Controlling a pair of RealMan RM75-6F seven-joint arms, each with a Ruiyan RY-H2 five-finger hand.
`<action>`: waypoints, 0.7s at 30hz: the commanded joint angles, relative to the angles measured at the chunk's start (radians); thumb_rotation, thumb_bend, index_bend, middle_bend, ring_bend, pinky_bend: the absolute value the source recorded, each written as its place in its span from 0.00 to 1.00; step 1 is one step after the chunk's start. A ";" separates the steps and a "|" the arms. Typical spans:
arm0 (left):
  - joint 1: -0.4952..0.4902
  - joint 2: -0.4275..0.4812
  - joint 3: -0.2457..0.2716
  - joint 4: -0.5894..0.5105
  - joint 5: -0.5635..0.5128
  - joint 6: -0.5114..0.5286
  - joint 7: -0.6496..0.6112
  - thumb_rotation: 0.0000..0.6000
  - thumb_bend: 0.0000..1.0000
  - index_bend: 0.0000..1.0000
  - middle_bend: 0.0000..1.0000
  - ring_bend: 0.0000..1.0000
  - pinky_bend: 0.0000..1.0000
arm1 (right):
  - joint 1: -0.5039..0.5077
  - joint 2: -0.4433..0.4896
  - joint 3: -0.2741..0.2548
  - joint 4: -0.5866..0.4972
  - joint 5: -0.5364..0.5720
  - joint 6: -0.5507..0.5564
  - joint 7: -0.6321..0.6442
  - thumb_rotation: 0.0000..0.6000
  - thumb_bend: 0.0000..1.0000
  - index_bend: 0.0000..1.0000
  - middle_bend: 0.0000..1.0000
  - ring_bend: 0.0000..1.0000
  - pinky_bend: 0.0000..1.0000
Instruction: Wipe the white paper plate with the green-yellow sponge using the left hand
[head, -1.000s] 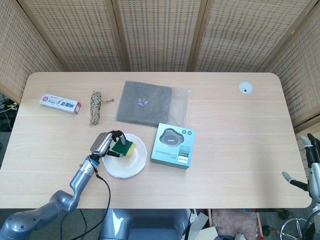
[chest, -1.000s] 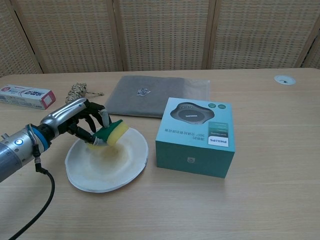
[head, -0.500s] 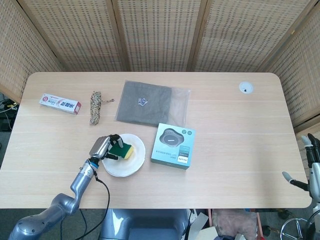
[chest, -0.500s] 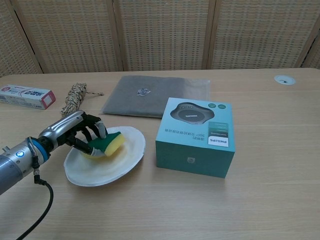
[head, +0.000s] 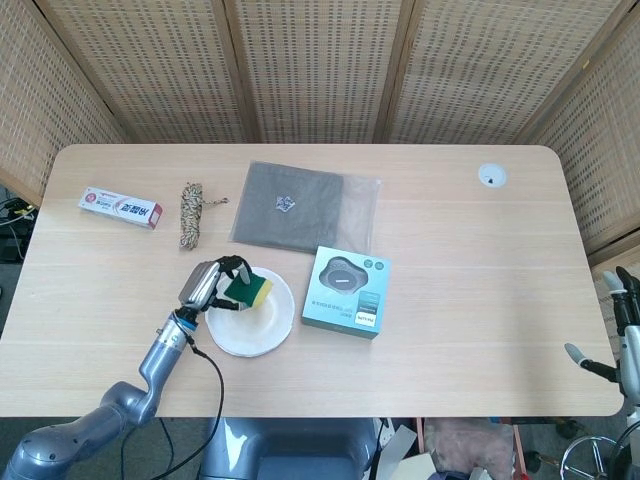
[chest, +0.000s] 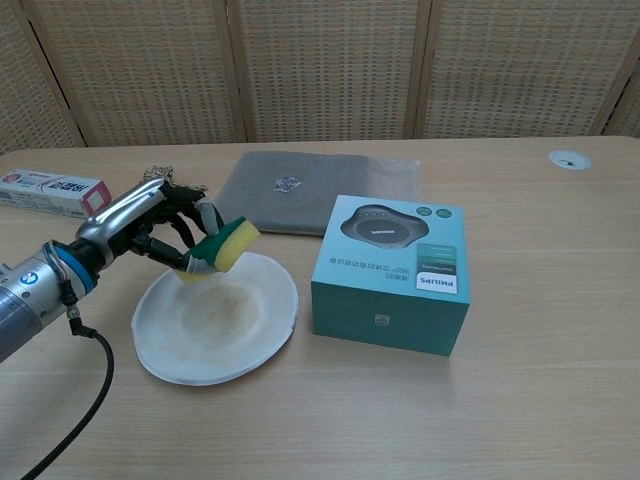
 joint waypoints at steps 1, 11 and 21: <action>-0.003 0.019 0.017 -0.040 0.014 -0.010 0.030 1.00 0.02 0.59 0.50 0.39 0.45 | 0.000 0.000 0.000 -0.001 -0.001 0.001 0.000 1.00 0.00 0.00 0.00 0.00 0.00; 0.006 -0.017 0.009 -0.038 -0.045 -0.132 0.017 1.00 0.02 0.59 0.50 0.39 0.45 | 0.003 0.000 0.000 0.002 0.004 -0.007 -0.001 1.00 0.00 0.00 0.00 0.00 0.00; 0.010 -0.037 0.033 0.011 -0.024 -0.142 0.014 1.00 0.02 0.59 0.50 0.39 0.45 | 0.002 0.000 0.000 0.000 0.004 -0.006 -0.004 1.00 0.00 0.00 0.00 0.00 0.00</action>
